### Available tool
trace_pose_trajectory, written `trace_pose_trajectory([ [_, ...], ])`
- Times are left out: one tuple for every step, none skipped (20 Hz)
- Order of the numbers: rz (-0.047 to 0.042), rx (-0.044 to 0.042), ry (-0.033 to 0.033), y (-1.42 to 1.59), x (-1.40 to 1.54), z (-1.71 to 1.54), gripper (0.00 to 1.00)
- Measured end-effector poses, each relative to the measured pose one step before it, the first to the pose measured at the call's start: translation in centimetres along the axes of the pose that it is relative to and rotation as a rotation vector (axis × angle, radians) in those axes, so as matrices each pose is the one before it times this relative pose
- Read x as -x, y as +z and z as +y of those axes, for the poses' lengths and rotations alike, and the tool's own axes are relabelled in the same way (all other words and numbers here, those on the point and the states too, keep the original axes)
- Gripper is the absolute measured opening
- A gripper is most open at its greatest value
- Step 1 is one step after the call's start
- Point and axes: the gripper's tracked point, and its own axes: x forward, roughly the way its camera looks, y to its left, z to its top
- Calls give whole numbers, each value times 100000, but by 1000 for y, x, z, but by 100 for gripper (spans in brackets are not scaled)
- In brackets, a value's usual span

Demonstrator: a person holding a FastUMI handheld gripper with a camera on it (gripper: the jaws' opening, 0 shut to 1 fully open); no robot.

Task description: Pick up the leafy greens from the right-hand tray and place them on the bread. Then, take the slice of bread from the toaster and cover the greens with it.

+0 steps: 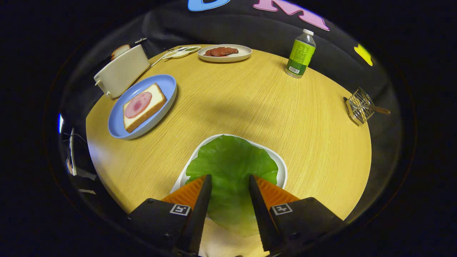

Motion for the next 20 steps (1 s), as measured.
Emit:
trace_pose_trajectory([
  [-570, -1233, -344, 75, -256, 45, 66],
  [367, 408, -613, -154, -44, 52, 65],
  [-645, 281, -20, 186, 9, 186, 65],
  [16, 963, 187, 18, 13, 287, 47],
  [-309, 1764, 203, -8, -56, 334, 36],
  [-493, 768, -389, 92, 138, 74, 25],
  [151, -966, -248, 24, -59, -77, 13],
  [17, -959, -445, 51, 174, -15, 8],
  [-414, -1205, -377, 107, 96, -134, 7],
  [-1291, -1421, -228, 384, 531, -129, 7],
  [-1879, -1563, -415, 548, 750, -145, 7],
  [-1781, -989, 287, 724, 893, 54, 7],
  [-1961, -47, 100, 701, 989, 177, 7],
  [-1933, 576, 118, 914, 860, 197, 7],
  [-1970, 562, 713, 952, 828, 473, 7],
  [-1616, 275, 760, 1087, 730, 649, 7],
  [-1737, 321, 750, 1097, 601, 745, 7],
  [-1530, 218, 1196, 1191, 473, 1061, 7],
  [-1494, -286, 1747, 1214, 380, 1304, 7],
  [-1424, -783, 2020, 1262, 197, 1484, 7],
])
